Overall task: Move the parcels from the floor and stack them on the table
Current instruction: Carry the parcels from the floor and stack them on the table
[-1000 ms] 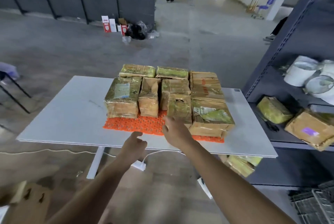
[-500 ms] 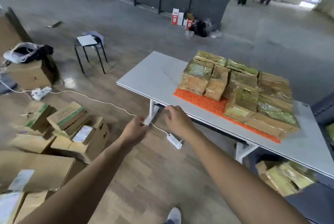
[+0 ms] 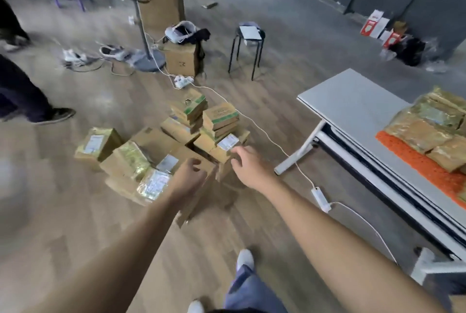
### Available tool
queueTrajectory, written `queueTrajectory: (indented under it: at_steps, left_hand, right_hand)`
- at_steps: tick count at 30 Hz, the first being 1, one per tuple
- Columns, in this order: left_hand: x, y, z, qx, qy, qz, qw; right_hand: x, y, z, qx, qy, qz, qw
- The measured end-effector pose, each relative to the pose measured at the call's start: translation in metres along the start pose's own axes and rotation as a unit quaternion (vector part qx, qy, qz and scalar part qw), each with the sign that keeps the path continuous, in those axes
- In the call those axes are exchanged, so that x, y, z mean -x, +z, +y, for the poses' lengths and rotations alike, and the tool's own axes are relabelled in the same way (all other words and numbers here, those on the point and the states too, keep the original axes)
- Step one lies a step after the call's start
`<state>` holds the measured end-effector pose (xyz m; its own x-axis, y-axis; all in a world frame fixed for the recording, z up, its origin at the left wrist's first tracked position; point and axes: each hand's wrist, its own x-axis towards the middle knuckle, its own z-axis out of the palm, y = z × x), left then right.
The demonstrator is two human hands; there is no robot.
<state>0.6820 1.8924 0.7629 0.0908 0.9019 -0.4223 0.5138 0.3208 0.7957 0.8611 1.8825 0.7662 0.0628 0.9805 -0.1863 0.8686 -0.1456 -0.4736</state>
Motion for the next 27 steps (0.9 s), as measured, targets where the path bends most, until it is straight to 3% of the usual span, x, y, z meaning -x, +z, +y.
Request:
queueTrajectory:
  at_steps: [6, 16, 27]
  left_hand:
    - [-0.024, -0.054, -0.028, 0.040, -0.036, 0.045, 0.998]
    - [-0.102, -0.131, -0.067, 0.014, -0.121, 0.096, 0.988]
    - [-0.190, -0.104, -0.169, 0.028, -0.268, 0.035, 0.962]
  right_hand:
    - [-0.050, 0.018, -0.060, 0.021, -0.057, -0.039, 0.997]
    - [-0.152, 0.088, -0.103, -0.036, -0.060, -0.144, 0.987]
    - [-0.237, 0.210, -0.068, -0.049, 0.017, -0.256, 0.965]
